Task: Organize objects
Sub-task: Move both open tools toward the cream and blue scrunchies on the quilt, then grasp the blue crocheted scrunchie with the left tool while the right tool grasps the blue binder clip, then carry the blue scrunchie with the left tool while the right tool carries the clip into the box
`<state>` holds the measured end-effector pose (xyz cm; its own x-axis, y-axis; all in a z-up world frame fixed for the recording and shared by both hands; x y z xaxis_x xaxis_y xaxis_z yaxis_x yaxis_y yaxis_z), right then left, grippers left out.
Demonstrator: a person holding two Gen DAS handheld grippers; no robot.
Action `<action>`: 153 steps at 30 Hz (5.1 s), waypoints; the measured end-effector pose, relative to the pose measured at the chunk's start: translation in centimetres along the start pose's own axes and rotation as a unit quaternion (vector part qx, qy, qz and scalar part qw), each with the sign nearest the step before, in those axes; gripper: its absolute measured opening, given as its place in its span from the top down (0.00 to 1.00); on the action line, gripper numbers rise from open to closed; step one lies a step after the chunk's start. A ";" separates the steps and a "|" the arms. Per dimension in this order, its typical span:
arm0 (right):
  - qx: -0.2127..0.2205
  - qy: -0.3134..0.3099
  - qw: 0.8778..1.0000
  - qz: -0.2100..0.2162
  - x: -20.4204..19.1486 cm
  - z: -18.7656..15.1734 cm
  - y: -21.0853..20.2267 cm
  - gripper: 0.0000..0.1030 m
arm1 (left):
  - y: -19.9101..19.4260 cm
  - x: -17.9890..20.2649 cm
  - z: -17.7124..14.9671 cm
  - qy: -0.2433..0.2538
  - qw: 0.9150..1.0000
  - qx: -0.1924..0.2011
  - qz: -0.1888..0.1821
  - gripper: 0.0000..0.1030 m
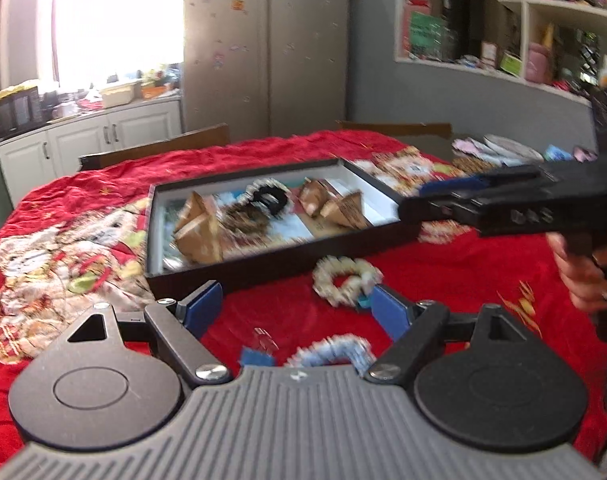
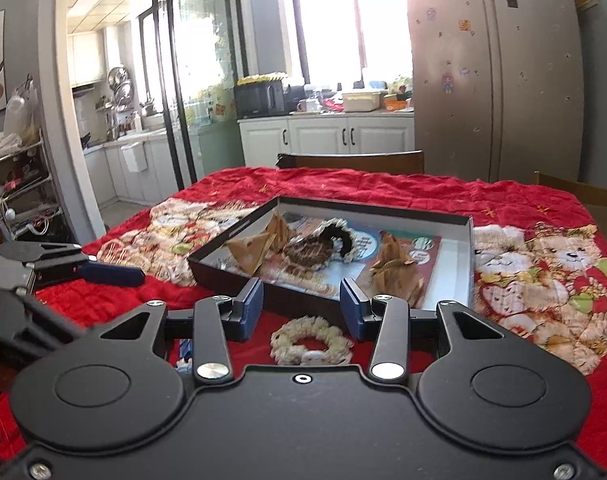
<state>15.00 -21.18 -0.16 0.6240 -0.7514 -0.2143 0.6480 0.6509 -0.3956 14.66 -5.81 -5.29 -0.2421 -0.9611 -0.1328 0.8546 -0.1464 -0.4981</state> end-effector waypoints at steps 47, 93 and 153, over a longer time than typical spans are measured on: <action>-0.118 0.007 0.989 -0.089 0.5 -8.5 7.2 0.74 | 2.5 4.5 -6.3 0.058 0.996 -0.039 -0.053 0.75; -0.053 0.002 0.998 -0.032 -2.1 -5.9 -0.4 0.75 | 0.1 3.4 -0.8 0.023 0.998 0.010 -0.049 0.85; -0.071 0.007 0.995 -0.066 8.6 -0.4 14.4 0.74 | 16.9 -1.5 5.6 -0.009 0.999 -0.033 0.033 0.85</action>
<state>29.50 -18.34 -8.10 0.5311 -0.8313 -0.1640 0.6553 0.5256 -0.5424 32.08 -8.11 -8.71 -0.1776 -0.9723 -0.1517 0.8365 -0.0680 -0.5437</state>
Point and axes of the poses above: each gripper's, at about its wrist camera, not at the fingertips, and y roughly the way its jaws point, x to its right, z to its top, the point moved 10 cm from there along y, roughly the way its jaws point, and after that the axes turned 15 degrees about z, right-handed, at the moved point
